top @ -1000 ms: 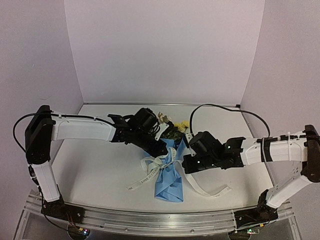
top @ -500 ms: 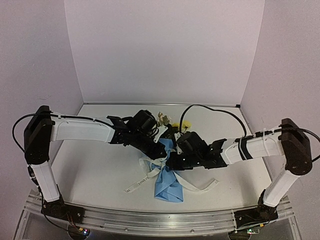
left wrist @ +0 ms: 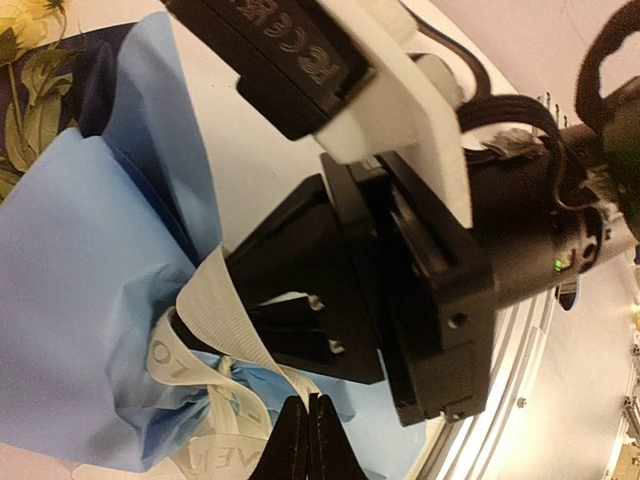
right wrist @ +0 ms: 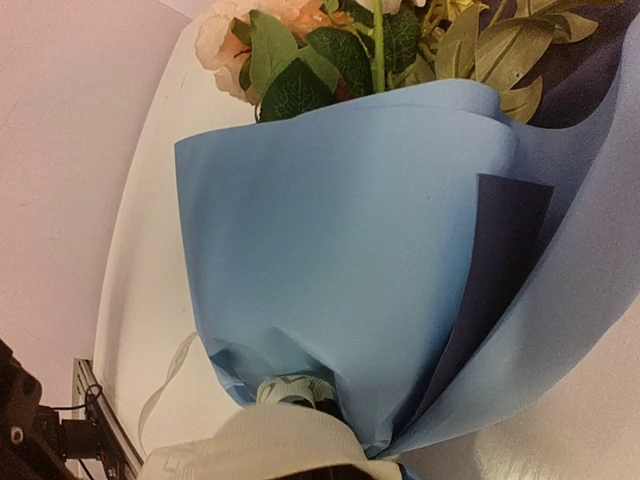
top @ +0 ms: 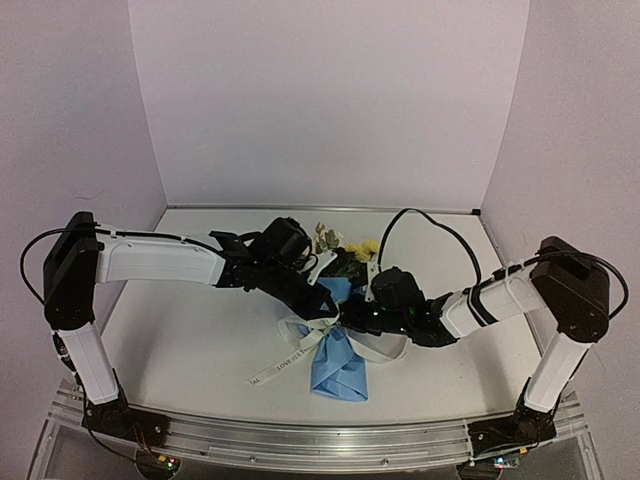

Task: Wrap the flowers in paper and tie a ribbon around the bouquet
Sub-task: Cross the half-tied ribbon over the folded bouquet.

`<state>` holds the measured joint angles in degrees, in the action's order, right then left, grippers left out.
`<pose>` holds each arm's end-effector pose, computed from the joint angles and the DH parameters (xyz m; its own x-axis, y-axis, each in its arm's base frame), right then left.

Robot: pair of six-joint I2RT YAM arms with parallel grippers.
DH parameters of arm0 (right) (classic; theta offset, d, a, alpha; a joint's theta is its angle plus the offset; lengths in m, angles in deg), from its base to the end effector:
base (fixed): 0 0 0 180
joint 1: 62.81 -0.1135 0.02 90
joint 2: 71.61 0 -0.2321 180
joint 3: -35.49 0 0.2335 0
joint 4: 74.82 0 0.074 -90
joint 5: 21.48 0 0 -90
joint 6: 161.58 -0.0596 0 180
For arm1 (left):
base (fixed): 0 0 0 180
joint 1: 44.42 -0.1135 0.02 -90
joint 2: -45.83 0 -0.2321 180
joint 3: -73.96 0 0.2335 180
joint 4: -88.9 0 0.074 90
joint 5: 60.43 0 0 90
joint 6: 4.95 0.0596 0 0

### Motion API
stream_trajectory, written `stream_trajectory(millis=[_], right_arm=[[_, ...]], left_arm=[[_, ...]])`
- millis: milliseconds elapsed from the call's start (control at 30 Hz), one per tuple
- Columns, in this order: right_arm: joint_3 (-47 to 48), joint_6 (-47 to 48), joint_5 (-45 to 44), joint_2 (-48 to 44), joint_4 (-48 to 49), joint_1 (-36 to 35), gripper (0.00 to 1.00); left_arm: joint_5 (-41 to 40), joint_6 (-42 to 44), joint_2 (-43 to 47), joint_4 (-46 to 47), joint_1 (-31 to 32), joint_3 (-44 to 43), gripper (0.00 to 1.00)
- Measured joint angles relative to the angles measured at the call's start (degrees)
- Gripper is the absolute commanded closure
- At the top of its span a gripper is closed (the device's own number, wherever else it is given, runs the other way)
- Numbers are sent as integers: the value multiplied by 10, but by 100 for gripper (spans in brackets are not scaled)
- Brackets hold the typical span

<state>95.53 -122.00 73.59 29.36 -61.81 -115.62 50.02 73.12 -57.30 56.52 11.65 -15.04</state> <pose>0.2125 0.2887 0.1259 -0.8283 0.1784 -0.5311 -0.3175 0.6315 0.7074 0.1996 -0.3340 0.1883 -0.5847 0.5221 -0.6210 0.8082 0.4409 -0.3903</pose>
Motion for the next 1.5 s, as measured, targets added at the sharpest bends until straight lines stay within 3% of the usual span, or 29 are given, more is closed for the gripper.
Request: stream_trajectory(millis=[267,500,633,1133,1367,1500], right_arm=[[-36,-42,21,40,148,24,100],[-36,-63,54,63,210,32,100],[-36,-68,68,63,233,33,100],[-34,-73,106,95,261,45,100],[-34,-73,111,95,265,47,100],[-32,-73,113,96,265,47,100]], left_arm=[[40,4,-9,-1,0,-2,90],[6,-4,-39,-6,0,-12,61],[-21,-11,-39,-2,0,-12,57],[-39,-35,15,26,-24,-6,60],[-45,-71,39,46,-51,23,78],[-45,-97,39,45,-87,41,83]])
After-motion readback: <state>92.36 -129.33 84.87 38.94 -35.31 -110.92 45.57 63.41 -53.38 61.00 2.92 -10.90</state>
